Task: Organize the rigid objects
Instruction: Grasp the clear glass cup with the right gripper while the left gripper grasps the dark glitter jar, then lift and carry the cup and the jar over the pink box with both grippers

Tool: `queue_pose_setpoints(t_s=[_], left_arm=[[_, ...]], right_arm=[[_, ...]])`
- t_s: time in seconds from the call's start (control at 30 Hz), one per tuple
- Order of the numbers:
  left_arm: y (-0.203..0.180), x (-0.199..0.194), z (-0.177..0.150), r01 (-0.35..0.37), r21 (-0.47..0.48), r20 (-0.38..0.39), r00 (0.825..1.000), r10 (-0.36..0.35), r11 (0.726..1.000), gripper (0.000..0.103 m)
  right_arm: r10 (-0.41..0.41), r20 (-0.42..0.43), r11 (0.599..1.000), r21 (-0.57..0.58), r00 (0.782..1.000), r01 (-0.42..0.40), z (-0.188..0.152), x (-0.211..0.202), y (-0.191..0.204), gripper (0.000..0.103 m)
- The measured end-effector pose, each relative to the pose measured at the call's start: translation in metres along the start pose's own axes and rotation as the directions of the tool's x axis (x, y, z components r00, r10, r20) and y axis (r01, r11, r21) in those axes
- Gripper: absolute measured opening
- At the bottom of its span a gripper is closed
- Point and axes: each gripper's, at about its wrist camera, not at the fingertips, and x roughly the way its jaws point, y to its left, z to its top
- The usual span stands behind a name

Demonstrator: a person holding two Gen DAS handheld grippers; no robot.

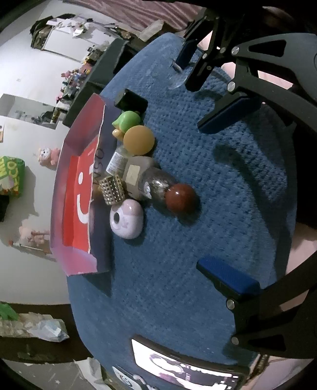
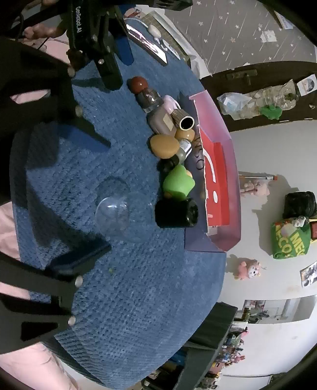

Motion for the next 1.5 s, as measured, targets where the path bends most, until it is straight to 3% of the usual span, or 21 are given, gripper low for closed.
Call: queue_pose_setpoints(t_s=[0.3, 0.4, 0.53, 0.7, 0.9, 1.1, 1.5], left_arm=[[-0.004, 0.013, 0.014, 0.001, 0.041, 0.013, 1.0, -0.001, 0.999, 0.072], [-0.005, 0.016, 0.018, 0.013, 0.05, 0.015, 1.0, -0.014, 0.999, 0.069], [-0.007, 0.02, 0.022, 0.025, 0.069, 0.015, 1.0, -0.026, 0.997, 0.06], [-0.005, 0.023, 0.026, 0.032, 0.072, 0.019, 0.999, -0.034, 0.997, 0.038], [-0.002, 0.024, 0.028, 0.055, 0.07, 0.022, 0.998, -0.056, 0.996, 0.031], [0.003, 0.021, 0.032, 0.106, 0.043, -0.001, 0.994, -0.106, 0.993, 0.031], [-0.001, 0.006, 0.042, 0.112, 0.063, 0.02, 0.993, -0.113, 0.992, 0.03]], right_arm=[[-0.006, 0.008, 1.0, -0.005, 1.0, 0.006, 0.007, 0.007, -0.002, 0.052], [-0.004, 0.008, 1.0, -0.014, 1.0, 0.004, 0.011, 0.01, -0.002, 0.042], [-0.002, 0.009, 1.0, -0.022, 1.0, 0.002, 0.015, 0.014, -0.002, 0.042], [0.003, 0.007, 0.999, -0.034, 1.0, -0.002, 0.018, 0.018, 0.001, 0.042], [0.038, -0.001, 0.998, -0.043, 0.999, -0.038, 0.026, 0.024, 0.005, 0.041], [0.075, 0.008, 0.995, -0.065, 0.997, -0.075, 0.036, 0.024, 0.013, 0.041], [0.149, 0.015, 0.986, -0.079, 0.989, -0.147, 0.062, 0.023, 0.022, 0.041]])
